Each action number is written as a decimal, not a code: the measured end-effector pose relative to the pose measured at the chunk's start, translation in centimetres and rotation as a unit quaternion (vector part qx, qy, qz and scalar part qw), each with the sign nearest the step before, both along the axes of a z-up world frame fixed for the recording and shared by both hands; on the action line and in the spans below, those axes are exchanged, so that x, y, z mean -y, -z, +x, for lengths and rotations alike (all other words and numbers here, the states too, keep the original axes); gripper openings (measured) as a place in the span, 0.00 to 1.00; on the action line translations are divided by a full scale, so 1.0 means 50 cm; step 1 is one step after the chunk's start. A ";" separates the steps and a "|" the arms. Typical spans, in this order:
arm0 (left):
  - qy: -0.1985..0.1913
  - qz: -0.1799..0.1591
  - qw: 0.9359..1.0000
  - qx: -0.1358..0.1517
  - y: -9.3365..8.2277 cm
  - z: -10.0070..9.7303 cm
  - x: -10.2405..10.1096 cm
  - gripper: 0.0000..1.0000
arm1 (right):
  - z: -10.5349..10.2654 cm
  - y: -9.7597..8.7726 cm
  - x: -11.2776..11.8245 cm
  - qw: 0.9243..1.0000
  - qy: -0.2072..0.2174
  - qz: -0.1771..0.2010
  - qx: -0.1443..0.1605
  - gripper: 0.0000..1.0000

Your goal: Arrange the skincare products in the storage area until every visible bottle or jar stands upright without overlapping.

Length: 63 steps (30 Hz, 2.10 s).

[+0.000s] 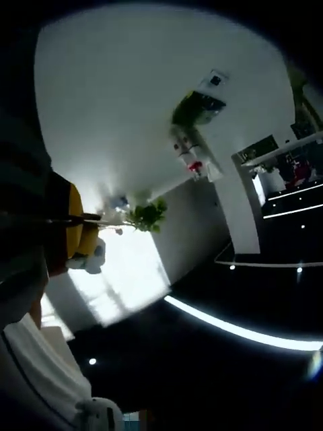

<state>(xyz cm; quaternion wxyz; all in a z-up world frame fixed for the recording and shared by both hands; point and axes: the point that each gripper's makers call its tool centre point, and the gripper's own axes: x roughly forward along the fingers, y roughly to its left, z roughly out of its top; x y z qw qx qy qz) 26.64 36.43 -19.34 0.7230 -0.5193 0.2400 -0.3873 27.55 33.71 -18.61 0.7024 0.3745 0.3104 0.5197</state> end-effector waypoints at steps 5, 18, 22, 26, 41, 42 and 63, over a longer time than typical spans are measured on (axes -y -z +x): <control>0.007 -0.003 1.000 -0.011 0.001 -0.006 0.006 0.01 | -0.005 0.004 0.000 1.000 -0.005 -0.014 0.012 0.03; -0.022 -0.006 1.000 -0.009 0.006 -0.003 -0.025 0.00 | -0.012 0.004 -0.003 1.000 -0.017 -0.009 0.014 0.05; -0.029 -0.015 0.999 -0.011 0.002 0.008 -0.031 0.00 | -0.014 0.004 -0.007 0.999 -0.016 -0.018 0.032 0.19; -0.029 -0.012 0.999 -0.004 -0.011 0.031 -0.038 0.00 | -0.009 0.010 0.007 0.999 -0.009 -0.025 0.035 0.22; -0.057 0.008 0.998 -0.001 -0.032 0.137 -0.103 0.00 | 0.036 0.045 0.112 0.995 0.050 -0.080 0.045 0.26; -0.058 0.010 0.998 -0.001 -0.034 0.148 -0.108 0.00 | 0.041 0.051 0.122 0.993 0.055 -0.090 0.047 0.27; -0.114 0.064 0.991 -0.013 -0.049 0.325 -0.201 0.00 | 0.065 0.111 0.214 0.975 0.110 -0.181 0.066 0.31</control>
